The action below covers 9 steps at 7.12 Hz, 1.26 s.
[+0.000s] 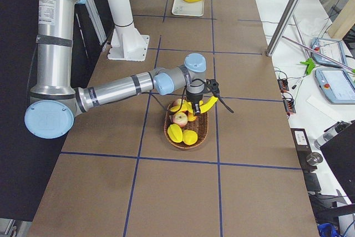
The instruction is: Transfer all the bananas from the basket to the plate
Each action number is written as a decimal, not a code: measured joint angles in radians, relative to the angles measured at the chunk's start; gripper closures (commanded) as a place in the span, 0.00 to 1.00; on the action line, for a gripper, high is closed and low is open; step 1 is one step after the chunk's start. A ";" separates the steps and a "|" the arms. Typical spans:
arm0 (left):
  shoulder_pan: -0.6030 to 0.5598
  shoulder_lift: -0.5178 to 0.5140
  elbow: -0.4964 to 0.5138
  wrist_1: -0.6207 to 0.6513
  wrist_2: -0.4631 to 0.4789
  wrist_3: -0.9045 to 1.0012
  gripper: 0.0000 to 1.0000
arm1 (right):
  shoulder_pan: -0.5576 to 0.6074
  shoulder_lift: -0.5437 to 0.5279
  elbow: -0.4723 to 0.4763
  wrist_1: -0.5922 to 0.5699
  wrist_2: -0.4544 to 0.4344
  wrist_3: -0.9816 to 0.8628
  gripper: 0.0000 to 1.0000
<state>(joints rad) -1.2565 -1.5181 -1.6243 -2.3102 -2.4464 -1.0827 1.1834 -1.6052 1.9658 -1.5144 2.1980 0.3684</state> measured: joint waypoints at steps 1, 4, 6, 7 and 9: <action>0.014 -0.028 -0.016 0.000 0.000 -0.040 0.00 | -0.017 0.081 0.030 -0.078 -0.019 0.062 1.00; 0.089 -0.121 -0.068 0.015 -0.001 -0.195 0.01 | -0.186 0.275 0.070 -0.141 -0.139 0.159 0.99; 0.140 -0.261 -0.073 0.107 0.000 -0.422 0.01 | -0.316 0.377 0.071 -0.194 -0.260 0.250 1.00; 0.162 -0.324 -0.080 0.179 0.001 -0.497 0.01 | -0.374 0.442 0.071 -0.267 -0.336 0.309 1.00; 0.211 -0.425 -0.111 0.331 0.003 -0.589 0.01 | -0.501 0.548 0.068 -0.385 -0.486 0.446 1.00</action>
<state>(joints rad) -1.0458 -1.9434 -1.7353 -1.9788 -2.4438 -1.6715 0.6829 -1.0576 2.0342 -1.8994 1.7124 0.8140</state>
